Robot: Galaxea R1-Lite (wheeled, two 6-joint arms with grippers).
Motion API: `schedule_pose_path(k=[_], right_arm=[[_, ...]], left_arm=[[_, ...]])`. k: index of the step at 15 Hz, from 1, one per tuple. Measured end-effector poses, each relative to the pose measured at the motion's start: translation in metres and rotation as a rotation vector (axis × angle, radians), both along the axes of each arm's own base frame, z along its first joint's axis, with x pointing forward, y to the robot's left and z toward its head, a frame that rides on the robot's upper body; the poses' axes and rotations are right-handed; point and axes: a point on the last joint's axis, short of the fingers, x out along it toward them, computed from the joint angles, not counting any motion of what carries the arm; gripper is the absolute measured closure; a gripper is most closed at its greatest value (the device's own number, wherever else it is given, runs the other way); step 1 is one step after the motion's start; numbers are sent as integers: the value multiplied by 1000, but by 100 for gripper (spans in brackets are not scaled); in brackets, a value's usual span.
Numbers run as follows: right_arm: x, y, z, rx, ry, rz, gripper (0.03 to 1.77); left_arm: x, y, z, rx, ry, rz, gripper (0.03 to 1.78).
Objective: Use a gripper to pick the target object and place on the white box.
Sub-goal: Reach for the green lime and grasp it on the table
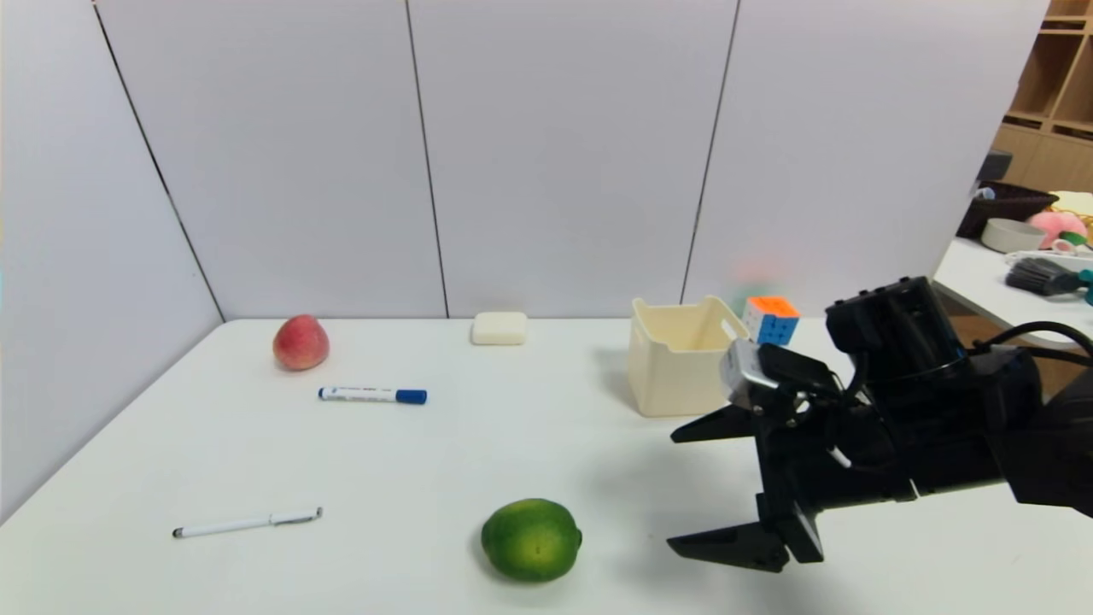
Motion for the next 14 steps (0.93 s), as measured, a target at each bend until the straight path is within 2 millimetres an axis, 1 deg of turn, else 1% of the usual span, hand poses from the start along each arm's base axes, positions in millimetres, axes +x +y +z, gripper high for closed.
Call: schedule_pose_path(k=[4,6,11,14], right_arm=[[12,34,-8,23,-16,88,10],[14,49,-14,49,-30,139,10],[15,75,-27,50,-15,201,10],[14,87,-33,47,8,224,10]], left_arm=[[0,0,0,0,0,0,12],[0,0,0,0,0,0,12],[0,0,0,0,0,0,12],[0,0,0,0,0,0,12]])
